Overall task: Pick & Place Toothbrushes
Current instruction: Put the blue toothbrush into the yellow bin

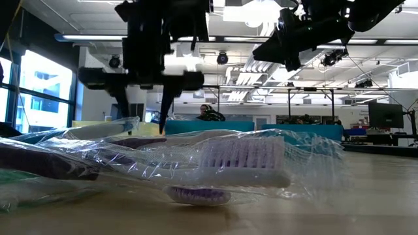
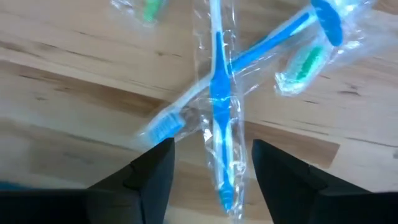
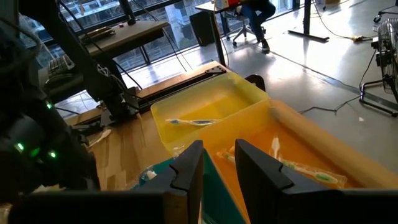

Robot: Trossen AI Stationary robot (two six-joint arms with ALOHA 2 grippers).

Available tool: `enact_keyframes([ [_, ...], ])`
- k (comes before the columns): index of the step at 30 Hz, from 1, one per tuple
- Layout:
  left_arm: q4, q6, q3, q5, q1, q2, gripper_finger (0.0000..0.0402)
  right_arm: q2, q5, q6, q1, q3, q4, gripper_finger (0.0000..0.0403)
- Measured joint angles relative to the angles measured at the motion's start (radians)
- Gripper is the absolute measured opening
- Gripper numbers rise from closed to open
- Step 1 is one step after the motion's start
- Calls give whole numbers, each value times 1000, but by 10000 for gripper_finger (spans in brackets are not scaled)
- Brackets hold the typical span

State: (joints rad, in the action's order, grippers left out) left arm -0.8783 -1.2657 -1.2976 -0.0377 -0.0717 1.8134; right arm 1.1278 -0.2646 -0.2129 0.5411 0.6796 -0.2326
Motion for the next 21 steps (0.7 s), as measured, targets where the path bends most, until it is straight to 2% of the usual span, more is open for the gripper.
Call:
enact_keyframes([
  [4,0,20,0,0,-1,43,209,0,0,0,0,0,7,85],
  [13,9,172,0,7,36,72,210,0,0,-1,0,0,19,85],
  [21,18,198,0,-7,68,72,209,0,-2,-1,0,0,21,85],
])
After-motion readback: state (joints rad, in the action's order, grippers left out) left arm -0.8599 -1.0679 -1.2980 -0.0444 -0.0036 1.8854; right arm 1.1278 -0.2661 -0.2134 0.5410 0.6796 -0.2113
